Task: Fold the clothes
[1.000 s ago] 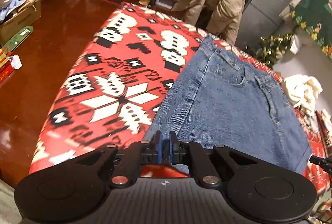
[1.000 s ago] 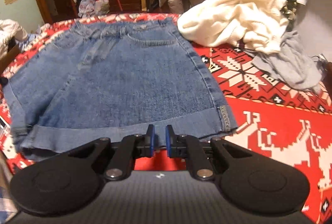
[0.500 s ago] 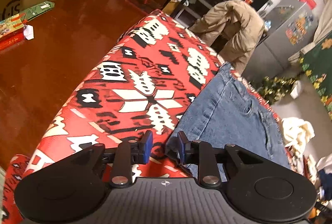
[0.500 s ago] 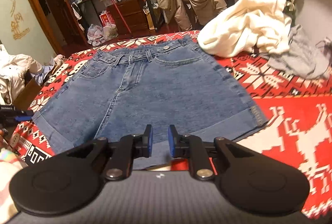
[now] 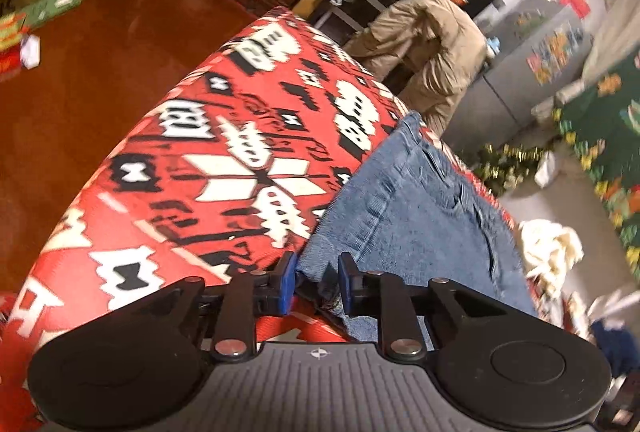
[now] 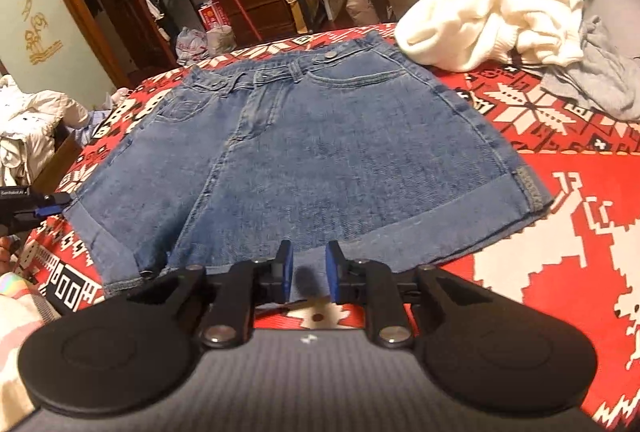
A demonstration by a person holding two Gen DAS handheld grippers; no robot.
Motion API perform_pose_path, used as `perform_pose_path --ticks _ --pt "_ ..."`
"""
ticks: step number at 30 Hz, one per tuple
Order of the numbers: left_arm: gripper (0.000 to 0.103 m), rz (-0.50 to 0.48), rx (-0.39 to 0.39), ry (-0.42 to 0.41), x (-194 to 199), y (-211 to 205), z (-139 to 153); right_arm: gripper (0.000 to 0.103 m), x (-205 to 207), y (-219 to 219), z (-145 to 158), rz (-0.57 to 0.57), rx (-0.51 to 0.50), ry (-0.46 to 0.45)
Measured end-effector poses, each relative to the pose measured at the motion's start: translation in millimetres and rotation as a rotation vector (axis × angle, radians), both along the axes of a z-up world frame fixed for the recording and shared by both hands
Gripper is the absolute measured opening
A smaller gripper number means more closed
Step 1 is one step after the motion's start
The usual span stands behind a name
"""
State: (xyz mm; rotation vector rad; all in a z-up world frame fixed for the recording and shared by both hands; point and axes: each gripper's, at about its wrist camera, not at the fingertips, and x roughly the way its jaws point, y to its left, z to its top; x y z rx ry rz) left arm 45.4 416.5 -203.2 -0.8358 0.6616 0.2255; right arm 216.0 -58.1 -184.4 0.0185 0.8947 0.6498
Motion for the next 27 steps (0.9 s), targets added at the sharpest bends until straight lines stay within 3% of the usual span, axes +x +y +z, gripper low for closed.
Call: perform_pose_path --ticks 3,12,15,20,23,27 --pt "0.016 0.040 -0.051 -0.018 -5.0 6.3 -3.3 0.023 -0.9 2.8 -0.4 0.012 -0.003 0.002" --pt "0.016 -0.019 0.066 0.019 10.4 -6.0 6.1 0.023 -0.2 1.7 1.6 0.002 0.002 0.007" --pt "0.007 -0.021 0.115 0.038 12.3 -11.7 10.5 0.023 0.9 -0.6 2.3 -0.004 0.005 0.007" --pt "0.006 -0.038 0.201 0.006 16.3 -29.0 44.5 0.023 2.4 -4.6 8.2 -0.014 0.026 -0.007" --pt "0.006 -0.065 0.257 -0.046 22.9 -46.4 80.7 0.023 3.4 -7.9 13.4 -0.021 0.046 -0.019" --pt "0.006 -0.167 0.388 -0.119 36.6 -96.8 131.9 0.023 3.8 -13.6 22.9 -0.028 0.074 -0.038"
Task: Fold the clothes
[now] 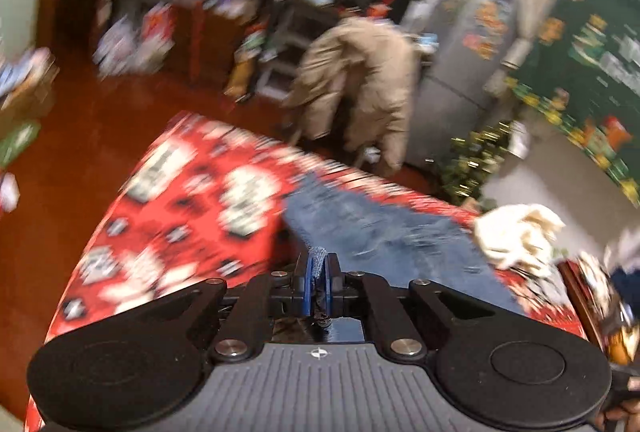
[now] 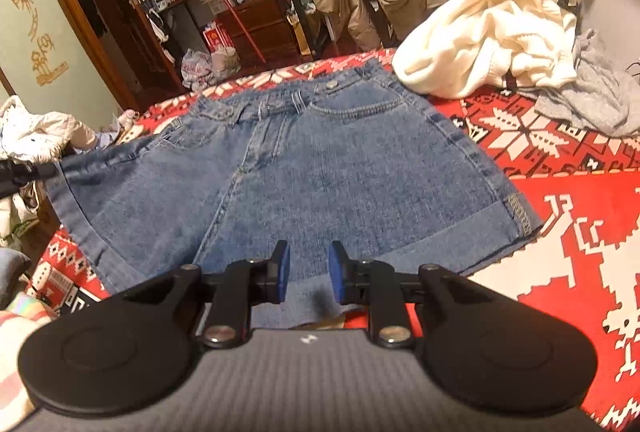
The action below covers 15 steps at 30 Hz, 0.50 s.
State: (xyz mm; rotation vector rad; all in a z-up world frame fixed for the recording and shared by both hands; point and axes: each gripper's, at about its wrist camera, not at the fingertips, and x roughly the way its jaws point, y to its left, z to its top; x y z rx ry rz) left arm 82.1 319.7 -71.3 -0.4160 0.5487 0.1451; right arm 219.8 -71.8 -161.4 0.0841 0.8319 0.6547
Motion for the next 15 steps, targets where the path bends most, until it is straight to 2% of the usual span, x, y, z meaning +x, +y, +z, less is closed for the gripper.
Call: perform_pose_path --ticks 4,7,11,15 --pt "0.006 -0.125 0.079 -0.039 22.1 -61.8 31.6 0.023 -0.6 -8.1 12.5 -0.012 0.029 -0.035" --pt "0.006 -0.201 0.096 -0.042 41.5 -106.6 35.2 0.023 0.6 -19.0 20.8 -0.033 0.069 -0.050" --pt "0.006 -0.262 0.051 -0.011 62.2 -147.8 16.5 0.023 3.6 -35.6 28.4 -0.062 0.102 -0.070" --pt "0.006 -0.312 0.040 0.006 82.7 -187.2 -15.7 0.023 8.8 -52.6 26.9 -0.092 0.096 -0.080"
